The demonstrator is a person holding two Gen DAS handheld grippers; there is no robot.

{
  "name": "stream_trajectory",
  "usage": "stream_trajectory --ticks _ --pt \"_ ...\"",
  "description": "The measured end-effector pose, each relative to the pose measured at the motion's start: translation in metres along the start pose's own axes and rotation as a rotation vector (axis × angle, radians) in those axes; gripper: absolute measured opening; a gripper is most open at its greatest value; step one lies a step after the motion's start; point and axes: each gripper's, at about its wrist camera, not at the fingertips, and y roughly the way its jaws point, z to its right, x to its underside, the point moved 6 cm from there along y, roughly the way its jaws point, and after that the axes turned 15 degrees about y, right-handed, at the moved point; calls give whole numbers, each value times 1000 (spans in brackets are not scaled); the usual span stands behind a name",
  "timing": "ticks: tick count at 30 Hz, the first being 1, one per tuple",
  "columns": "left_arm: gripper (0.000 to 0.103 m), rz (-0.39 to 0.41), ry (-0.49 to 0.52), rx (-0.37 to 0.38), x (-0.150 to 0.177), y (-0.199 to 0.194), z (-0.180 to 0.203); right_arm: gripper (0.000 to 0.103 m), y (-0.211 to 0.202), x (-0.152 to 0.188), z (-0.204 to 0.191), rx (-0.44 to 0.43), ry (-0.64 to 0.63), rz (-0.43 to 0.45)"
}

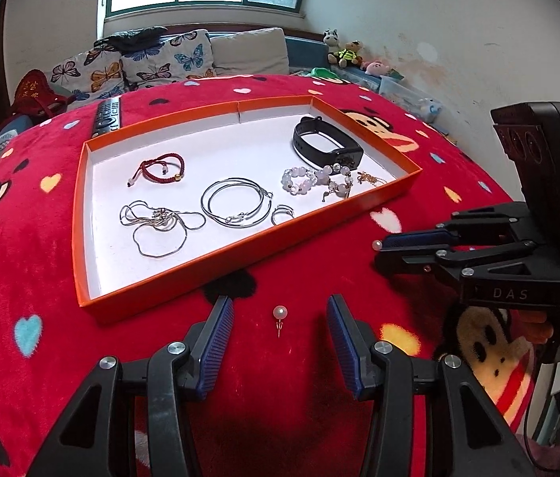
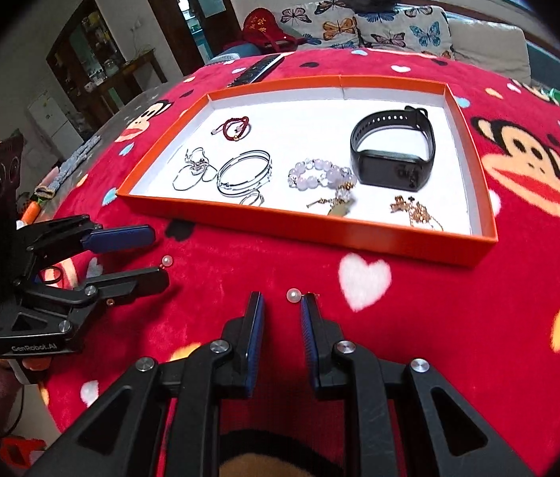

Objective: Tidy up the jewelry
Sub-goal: 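Move both tools down to the two pearl stud earrings on the blanket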

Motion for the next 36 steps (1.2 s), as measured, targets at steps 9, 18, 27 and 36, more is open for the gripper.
stream_trajectory --ticks 9,18,27,36 --pt "52 -8 3 7 3 5 -2 21 -5 0 -3 73 -62 53" --pt "52 -7 4 15 2 9 -2 43 -4 -12 -3 52 -175 53" --pt "47 -5 12 15 -1 12 0 44 -1 -3 -7 -56 -151 -13" --pt "39 0 16 16 -2 13 0 44 -5 1 -12 -39 -182 -21"
